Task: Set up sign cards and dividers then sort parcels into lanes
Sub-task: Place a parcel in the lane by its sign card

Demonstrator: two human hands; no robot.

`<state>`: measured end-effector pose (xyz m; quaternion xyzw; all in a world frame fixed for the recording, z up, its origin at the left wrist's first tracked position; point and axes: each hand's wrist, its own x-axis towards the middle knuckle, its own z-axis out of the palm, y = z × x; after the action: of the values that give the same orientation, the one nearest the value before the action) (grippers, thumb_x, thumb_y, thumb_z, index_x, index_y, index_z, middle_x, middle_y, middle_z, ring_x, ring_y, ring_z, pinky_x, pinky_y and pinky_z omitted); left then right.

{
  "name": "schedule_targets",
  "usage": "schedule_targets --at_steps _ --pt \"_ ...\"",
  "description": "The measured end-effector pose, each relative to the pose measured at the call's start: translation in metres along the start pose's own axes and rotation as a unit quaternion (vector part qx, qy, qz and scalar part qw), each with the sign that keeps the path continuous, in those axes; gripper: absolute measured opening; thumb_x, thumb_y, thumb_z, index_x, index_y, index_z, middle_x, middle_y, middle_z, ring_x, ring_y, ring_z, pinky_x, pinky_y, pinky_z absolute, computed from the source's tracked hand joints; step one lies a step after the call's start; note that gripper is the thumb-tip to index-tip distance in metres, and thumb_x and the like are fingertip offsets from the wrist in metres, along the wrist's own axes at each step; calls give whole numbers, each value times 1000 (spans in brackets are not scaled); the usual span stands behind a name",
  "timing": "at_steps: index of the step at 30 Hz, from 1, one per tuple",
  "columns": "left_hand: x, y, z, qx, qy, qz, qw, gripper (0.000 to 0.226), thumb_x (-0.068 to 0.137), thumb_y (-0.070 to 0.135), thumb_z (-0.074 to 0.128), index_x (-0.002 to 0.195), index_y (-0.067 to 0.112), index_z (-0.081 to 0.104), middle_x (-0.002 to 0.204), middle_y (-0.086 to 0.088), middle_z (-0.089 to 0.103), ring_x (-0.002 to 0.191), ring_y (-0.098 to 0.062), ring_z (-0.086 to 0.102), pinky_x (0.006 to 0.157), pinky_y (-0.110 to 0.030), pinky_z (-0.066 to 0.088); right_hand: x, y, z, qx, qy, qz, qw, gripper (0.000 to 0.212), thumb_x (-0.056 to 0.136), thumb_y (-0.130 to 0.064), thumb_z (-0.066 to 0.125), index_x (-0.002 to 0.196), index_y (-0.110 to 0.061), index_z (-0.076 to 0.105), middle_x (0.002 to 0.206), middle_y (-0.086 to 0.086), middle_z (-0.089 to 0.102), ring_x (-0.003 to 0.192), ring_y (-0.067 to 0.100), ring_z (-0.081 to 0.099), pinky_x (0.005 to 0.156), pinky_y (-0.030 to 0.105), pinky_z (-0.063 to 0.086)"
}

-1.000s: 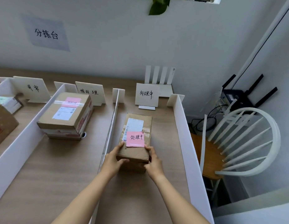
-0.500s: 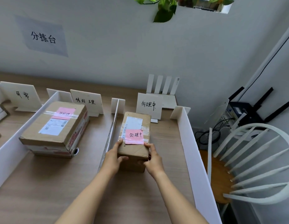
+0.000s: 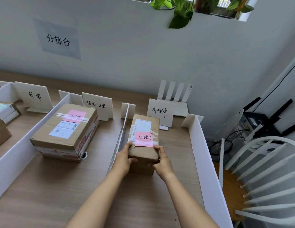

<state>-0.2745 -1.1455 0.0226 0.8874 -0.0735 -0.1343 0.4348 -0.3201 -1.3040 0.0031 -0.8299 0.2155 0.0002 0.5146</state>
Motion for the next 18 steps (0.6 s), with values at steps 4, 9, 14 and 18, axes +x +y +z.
schedule_targets --at_steps 4,9,14,18 --pt "-3 2 -3 9 -11 -8 1000 76 87 2 62 149 26 24 138 -14 46 124 -26 45 100 -26 35 -5 -18 -8 -100 -37 18 994 74 79 7 61 139 -30 38 129 13 54 99 19 55 83 26 47" --pt "-21 14 -18 123 22 45 991 72 90 -5 48 149 26 22 144 -9 38 124 -25 46 100 -35 44 -32 -58 -16 -225 -34 17 974 85 81 11 44 148 -39 28 158 16 6 142 34 25 111 39 36" --pt "-75 23 -80 328 76 117 934 43 94 19 46 136 20 40 126 -4 56 113 -26 55 86 -37 49 -79 -98 -1 -290 27 -110 950 49 78 -1 50 123 -20 55 136 8 44 120 30 45 99 32 42" --pt "-148 8 -151 479 127 70 865 44 89 31 49 131 19 42 125 -2 53 116 -23 51 87 -34 44 -130 -137 16 -307 11 -196 931 25 82 -11 54 107 -9 57 119 10 52 108 30 50 90 33 42"
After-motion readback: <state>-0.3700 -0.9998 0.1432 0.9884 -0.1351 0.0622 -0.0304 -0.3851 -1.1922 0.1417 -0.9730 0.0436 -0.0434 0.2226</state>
